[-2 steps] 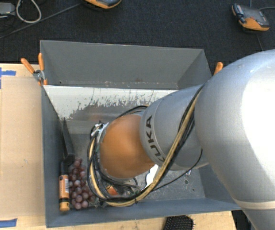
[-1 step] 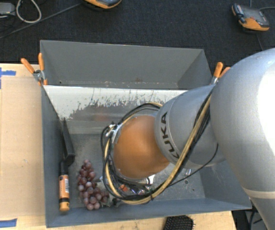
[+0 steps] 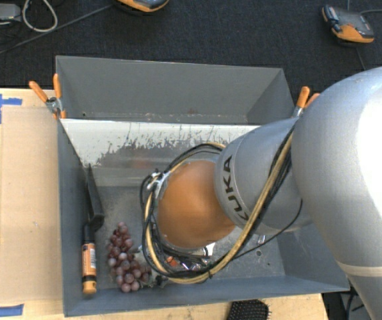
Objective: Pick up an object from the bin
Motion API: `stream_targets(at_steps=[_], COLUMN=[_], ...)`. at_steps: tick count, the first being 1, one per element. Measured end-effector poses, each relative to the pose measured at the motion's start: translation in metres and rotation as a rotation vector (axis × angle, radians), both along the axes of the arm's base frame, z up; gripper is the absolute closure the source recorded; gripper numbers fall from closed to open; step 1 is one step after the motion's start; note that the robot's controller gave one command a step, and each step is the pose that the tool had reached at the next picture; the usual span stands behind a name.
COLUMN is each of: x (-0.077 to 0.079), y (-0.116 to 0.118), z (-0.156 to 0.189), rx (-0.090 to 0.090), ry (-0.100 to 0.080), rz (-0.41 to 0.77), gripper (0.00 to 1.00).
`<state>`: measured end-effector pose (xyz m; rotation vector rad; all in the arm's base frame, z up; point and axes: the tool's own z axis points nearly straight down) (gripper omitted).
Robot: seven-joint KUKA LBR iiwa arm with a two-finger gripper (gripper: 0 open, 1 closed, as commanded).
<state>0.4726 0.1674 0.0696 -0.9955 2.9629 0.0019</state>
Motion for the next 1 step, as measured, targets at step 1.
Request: stream_targets(at_steps=[1], x=[0.0035], y=[-0.0018], z=[0.0000], rx=[-0.001], ry=[-0.002], rz=[0.087], gripper=[1.00])
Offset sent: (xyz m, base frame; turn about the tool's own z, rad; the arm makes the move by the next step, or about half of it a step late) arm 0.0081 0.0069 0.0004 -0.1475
